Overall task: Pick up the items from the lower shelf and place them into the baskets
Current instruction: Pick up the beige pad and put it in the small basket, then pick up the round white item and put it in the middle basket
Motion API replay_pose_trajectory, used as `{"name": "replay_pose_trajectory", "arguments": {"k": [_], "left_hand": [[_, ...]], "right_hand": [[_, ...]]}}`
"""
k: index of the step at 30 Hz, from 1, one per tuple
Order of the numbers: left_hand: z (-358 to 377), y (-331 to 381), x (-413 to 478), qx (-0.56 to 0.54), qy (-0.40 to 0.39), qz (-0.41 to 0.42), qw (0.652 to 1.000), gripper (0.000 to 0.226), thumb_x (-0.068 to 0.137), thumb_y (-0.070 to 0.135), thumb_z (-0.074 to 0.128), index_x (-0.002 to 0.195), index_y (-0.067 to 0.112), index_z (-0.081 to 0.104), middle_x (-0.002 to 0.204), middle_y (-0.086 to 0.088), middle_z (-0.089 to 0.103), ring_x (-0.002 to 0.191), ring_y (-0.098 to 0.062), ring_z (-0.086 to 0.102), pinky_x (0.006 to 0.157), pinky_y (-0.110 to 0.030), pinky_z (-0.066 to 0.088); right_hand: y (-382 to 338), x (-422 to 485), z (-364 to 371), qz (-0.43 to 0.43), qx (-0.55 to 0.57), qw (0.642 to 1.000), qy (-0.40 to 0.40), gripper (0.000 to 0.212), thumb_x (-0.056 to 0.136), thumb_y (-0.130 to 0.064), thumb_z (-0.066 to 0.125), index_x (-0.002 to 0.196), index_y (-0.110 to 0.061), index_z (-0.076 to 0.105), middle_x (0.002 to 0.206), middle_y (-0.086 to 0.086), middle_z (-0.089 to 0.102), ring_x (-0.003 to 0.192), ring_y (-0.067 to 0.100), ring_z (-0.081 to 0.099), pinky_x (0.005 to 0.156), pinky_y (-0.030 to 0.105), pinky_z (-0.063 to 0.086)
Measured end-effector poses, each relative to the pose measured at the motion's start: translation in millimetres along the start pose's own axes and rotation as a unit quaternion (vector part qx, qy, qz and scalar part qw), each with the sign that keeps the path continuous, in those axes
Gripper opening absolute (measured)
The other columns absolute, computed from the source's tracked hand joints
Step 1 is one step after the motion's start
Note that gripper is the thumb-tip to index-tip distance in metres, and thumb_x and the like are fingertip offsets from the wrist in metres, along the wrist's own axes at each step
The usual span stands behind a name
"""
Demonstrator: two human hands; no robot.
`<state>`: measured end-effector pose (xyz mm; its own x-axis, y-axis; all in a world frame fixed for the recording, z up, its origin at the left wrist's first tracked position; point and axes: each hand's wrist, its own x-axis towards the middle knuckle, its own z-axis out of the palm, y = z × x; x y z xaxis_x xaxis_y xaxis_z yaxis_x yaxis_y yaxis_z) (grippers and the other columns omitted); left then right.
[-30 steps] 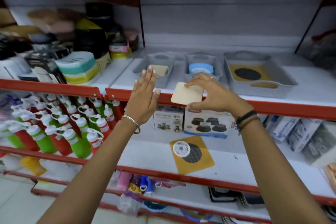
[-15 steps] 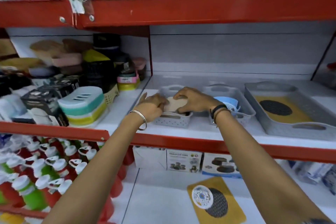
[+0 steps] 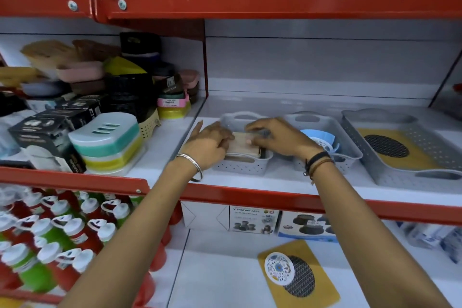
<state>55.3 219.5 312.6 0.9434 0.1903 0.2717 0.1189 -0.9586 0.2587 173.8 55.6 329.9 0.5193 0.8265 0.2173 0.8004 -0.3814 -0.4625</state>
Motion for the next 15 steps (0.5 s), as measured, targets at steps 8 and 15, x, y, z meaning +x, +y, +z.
{"name": "replay_pose_trajectory", "arguments": {"k": [8, 15], "left_hand": [[35, 75, -80, -0.159, 0.28, 0.151, 0.934, 0.036, 0.088, 0.011, 0.044, 0.123, 0.01, 0.052, 0.138, -0.008, 0.052, 0.134, -0.018, 0.04, 0.111, -0.036, 0.032], [132, 99, -140, -0.196, 0.191, 0.158, 0.949, 0.033, 0.09, 0.013, 0.044, 0.123, 0.012, 0.049, 0.138, -0.009, 0.049, 0.132, -0.019, 0.041, 0.107, -0.028, 0.032]], "right_hand": [[-19, -113, -6, -0.082, 0.062, 0.975, 0.197, 0.03, 0.086, -0.027, 0.064, 0.114, -0.015, 0.063, 0.106, -0.003, 0.067, 0.098, 0.007, 0.062, 0.091, 0.02, 0.047], [17, -193, 45, -0.003, 0.121, 0.988, 0.099, 0.028, 0.086, -0.025, 0.064, 0.113, -0.017, 0.064, 0.104, -0.008, 0.064, 0.097, 0.003, 0.061, 0.086, 0.019, 0.05]]}}
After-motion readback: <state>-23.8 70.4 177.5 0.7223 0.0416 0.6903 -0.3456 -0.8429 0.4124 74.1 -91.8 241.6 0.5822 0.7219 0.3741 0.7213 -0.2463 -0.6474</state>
